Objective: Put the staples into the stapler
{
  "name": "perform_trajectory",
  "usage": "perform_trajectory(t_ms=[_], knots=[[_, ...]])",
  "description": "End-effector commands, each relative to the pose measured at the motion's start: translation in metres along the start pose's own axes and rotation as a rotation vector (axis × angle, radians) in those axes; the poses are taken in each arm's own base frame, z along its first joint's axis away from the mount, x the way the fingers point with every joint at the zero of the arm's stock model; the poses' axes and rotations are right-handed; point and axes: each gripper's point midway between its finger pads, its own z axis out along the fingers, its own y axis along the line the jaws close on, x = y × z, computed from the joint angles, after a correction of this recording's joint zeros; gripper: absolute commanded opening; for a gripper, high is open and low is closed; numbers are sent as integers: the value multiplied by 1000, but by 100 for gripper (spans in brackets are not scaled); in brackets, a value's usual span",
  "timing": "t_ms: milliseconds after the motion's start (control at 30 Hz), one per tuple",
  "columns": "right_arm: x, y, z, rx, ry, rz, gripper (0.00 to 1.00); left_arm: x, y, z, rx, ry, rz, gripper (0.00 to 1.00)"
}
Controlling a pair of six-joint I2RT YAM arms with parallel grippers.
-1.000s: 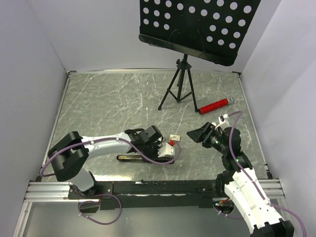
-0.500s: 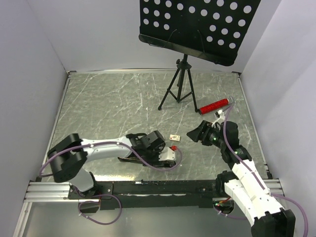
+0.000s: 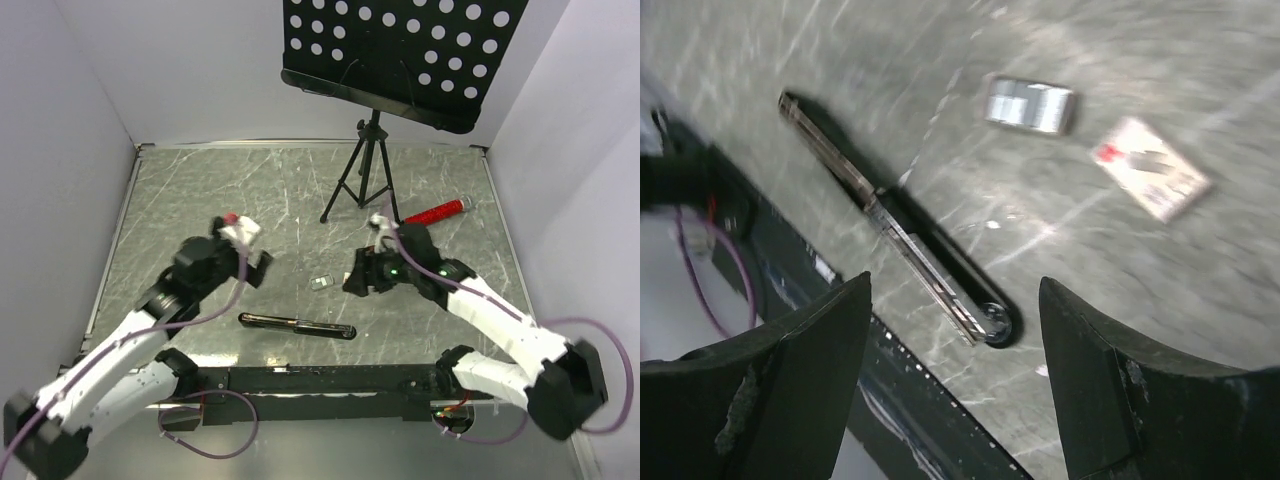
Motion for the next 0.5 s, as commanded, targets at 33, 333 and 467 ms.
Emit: perform_trajectory(t_ms=[33, 333, 467], knots=[[7, 25, 22, 19, 143, -259, 75, -25, 70, -46, -377, -245, -362, 99], [41, 48, 66, 46, 360, -523, 74, -13, 124, -123, -784, -386, -532, 100], [64, 47, 85, 83, 460, -594, 74, -6, 131, -132, -852, -419, -542, 99]])
